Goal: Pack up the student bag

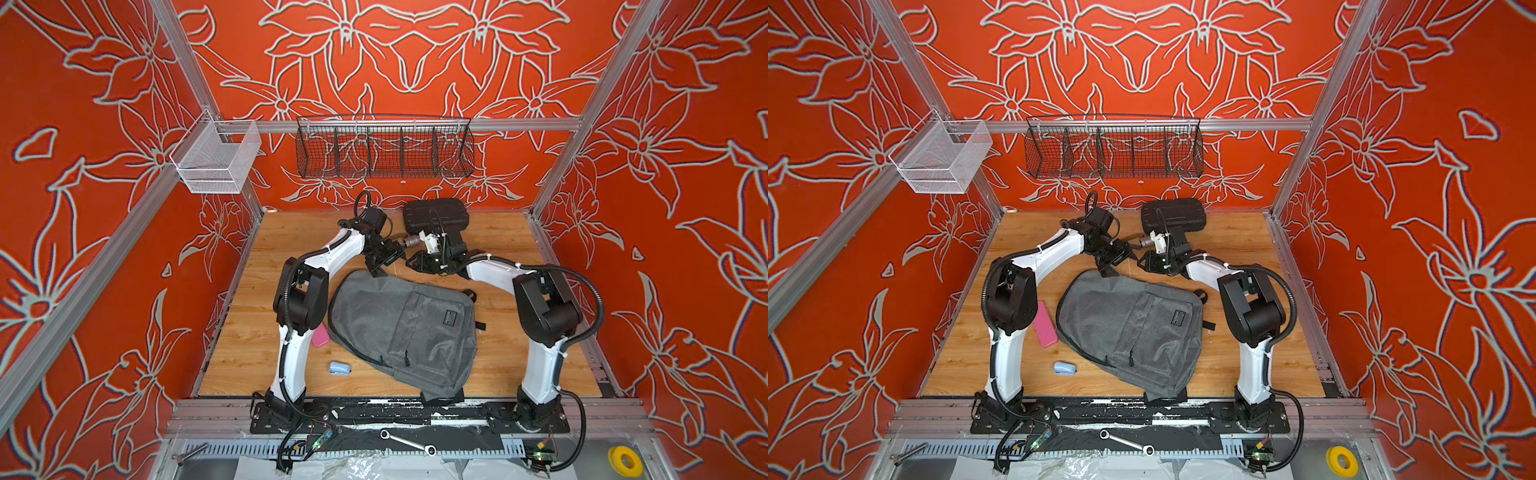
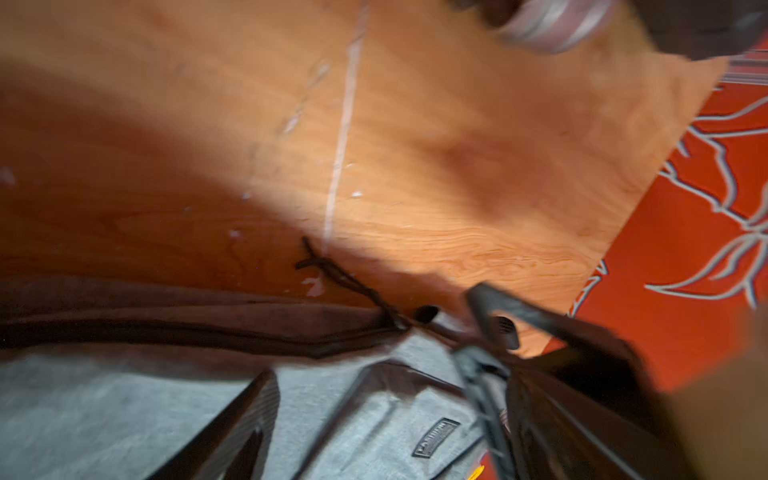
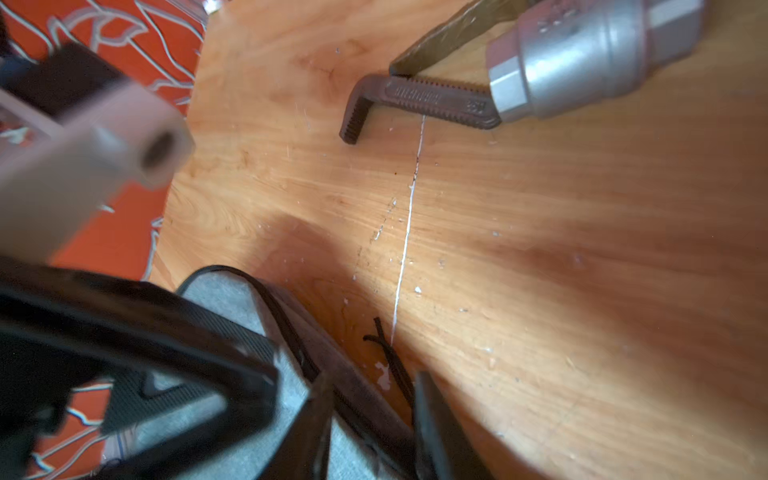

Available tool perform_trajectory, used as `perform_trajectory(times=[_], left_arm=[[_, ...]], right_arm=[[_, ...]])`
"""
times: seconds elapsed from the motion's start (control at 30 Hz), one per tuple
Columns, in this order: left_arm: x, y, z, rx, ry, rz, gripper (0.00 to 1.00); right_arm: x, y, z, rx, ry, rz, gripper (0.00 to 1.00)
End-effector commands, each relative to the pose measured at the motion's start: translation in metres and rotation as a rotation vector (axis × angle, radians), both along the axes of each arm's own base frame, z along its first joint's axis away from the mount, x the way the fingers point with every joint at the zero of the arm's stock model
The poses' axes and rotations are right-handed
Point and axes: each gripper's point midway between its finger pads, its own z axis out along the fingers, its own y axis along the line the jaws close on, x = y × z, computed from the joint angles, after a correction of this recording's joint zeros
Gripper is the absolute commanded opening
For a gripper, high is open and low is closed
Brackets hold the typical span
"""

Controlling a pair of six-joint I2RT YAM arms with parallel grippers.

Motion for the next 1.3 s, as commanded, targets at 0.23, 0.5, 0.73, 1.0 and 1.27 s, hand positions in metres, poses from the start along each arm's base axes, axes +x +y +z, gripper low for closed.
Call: perform_trajectory(times=[0.23, 0.5, 0.73, 1.0, 1.27], left_arm=[[-0.047, 0.038, -0.078, 0.148, 0.177, -0.007, 0.64], [-0.067, 0.047, -0.097, 0.184, 0.225, -0.041, 0.39], [-0.065, 0.047, -0.101, 0.182, 0.223, -0.053, 0.21], [-0.061, 0.042, -0.098, 0.159, 0.206, -0.058, 0.18], [-0.04, 0.033, -0.065, 0.118, 0.115, -0.066, 0.2]], right_arm=[[-0.044, 0.001, -0.073, -0.228, 0.237, 0.045, 0.51], [-0.057, -0.01, -0.084, -0.302, 0.326, 0.052, 0.56], [-0.075, -0.004, -0.089, -0.263, 0.43, 0.138, 0.43], [-0.071, 0.021, -0.084, -0.145, 0.423, 0.187, 0.19], [-0.049, 0.02, -0.037, -0.066, 0.154, 0.136, 0.04]])
